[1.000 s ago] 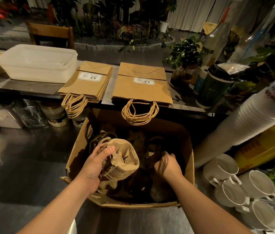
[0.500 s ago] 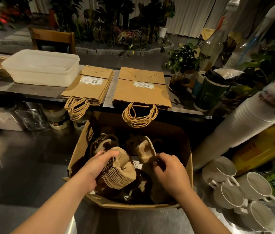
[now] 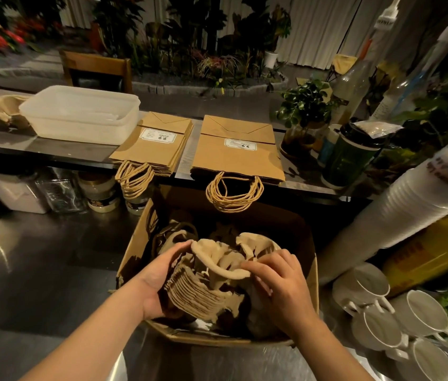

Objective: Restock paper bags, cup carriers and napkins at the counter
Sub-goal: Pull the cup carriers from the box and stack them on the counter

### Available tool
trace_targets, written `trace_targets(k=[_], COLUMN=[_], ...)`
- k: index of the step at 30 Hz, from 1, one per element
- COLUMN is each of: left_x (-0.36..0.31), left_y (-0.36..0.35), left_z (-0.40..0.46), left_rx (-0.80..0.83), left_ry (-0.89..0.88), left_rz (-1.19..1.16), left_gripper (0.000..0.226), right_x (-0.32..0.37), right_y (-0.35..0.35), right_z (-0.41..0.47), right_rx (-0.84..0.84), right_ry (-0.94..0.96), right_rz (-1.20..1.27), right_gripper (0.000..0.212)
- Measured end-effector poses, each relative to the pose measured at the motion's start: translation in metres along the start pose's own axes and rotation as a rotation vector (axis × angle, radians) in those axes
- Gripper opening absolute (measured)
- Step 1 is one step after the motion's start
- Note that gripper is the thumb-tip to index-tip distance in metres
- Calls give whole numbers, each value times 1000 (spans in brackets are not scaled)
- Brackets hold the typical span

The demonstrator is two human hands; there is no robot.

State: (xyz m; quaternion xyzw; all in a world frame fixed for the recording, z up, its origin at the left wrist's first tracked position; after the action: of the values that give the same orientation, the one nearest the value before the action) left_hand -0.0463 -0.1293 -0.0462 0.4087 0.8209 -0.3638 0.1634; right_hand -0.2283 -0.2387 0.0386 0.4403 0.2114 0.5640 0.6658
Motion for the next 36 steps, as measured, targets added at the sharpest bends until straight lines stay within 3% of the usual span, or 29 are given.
trace_targets(k=[6,11,14,16,18,20,24,30,36], left_x=[5,3,-4,-8,-10,-13,-17,-19,-26], left_y=[5,4,-6,-9,-5,1,15,13,7], left_z=[-5,-3,-7,-9,-8,-7,-4,-3,-7], left_rx=[50,70,123,150,139,110,-5,-101,-142], left_ry=[68,83,63,47,22,-5,-67,-147,-290], left_rz=[44,53,58,63,74,85,139,178,160], left_gripper=[112,125,111,102,98,93,95,100,80], right_x=[-7,2,6,7,3,-5,-7,42,70], right_y=[4,0,0,-3,-6,-2,9,9,-17], right_z=[8,14,16,15,14,12,7,21,29], right_rx=[-34,35,64,114,148,97,-64,-22,220], right_ry=[-3,18,13,-8,-94,-240,-510,-312,-252], right_rz=[76,89,77,74,134,252,383,382,415], right_gripper=[26,18,28,46,69,77,62,52,50])
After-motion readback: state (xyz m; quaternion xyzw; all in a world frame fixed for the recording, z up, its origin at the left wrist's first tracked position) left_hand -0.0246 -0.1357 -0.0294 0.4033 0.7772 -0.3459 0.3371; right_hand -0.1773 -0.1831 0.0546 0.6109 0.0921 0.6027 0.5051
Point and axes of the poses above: each hand's wrist, its own z-axis towards the middle knuckle, its own y-axis out of the back of the hand, x = y × z, the point moved 8 cm from there along z, towards the middle knuckle, and after that the axes turned 8 degrees about x, right-handed, at the moved point
